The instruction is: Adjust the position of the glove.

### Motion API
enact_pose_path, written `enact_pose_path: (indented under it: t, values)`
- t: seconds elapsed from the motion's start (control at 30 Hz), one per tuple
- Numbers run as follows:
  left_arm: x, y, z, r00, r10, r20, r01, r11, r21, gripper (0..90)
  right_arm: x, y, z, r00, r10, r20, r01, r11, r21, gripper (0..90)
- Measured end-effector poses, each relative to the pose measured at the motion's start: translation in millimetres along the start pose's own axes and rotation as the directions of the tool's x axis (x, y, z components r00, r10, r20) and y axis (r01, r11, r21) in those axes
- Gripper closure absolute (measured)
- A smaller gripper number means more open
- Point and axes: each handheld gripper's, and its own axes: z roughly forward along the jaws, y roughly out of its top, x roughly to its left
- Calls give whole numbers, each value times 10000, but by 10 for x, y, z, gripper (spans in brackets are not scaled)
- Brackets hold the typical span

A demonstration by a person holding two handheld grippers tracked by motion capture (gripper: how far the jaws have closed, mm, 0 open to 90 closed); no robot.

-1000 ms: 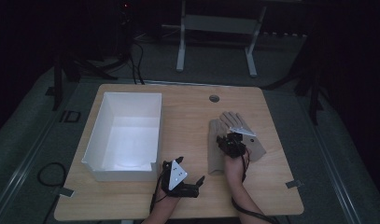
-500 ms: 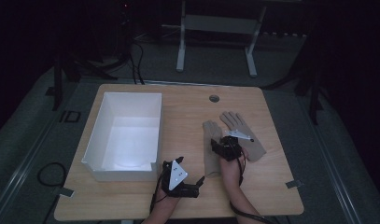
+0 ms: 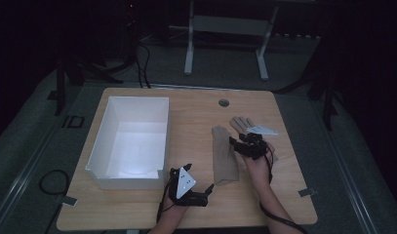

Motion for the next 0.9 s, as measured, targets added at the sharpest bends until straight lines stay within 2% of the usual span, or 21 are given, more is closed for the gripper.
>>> enact_pose_path:
  t: [0.07, 0.3, 0.5, 0.63, 0.8, 0.9]
  values:
    - [1, 0, 0, 10000, -10, 2, 10, 10000, 1, 0, -85, 18, -22, 9996, -236, -167, 238, 9996, 144, 499]
    - [3, 0, 1, 10000, -74, 2, 74, 10000, -17, 0, -417, 73, -124, 9956, -901, -256, 911, 9949, 421, 499]
    - [0, 0, 1, 10000, -12, -7, 12, 10000, -15, 0, -710, 82, -189, 9873, -1572, -225, 1586, 9835, 865, 505]
    - [0, 0, 1, 10000, -23, -16, 23, 10000, -7, 0, -866, 68, -180, 9885, -1492, -229, 1509, 9807, 1246, 512]
    - [-1, 0, 3, 10000, -20, -30, 20, 10000, -1, 0, -988, 56, -111, 9871, -1588, -224, 1603, 9734, 1639, 509]
    - [0, 1, 3, 10000, -35, -16, 35, 10000, 7, 0, -1037, 45, -28, 9910, -1321, -199, 1335, 9738, 1841, 521]
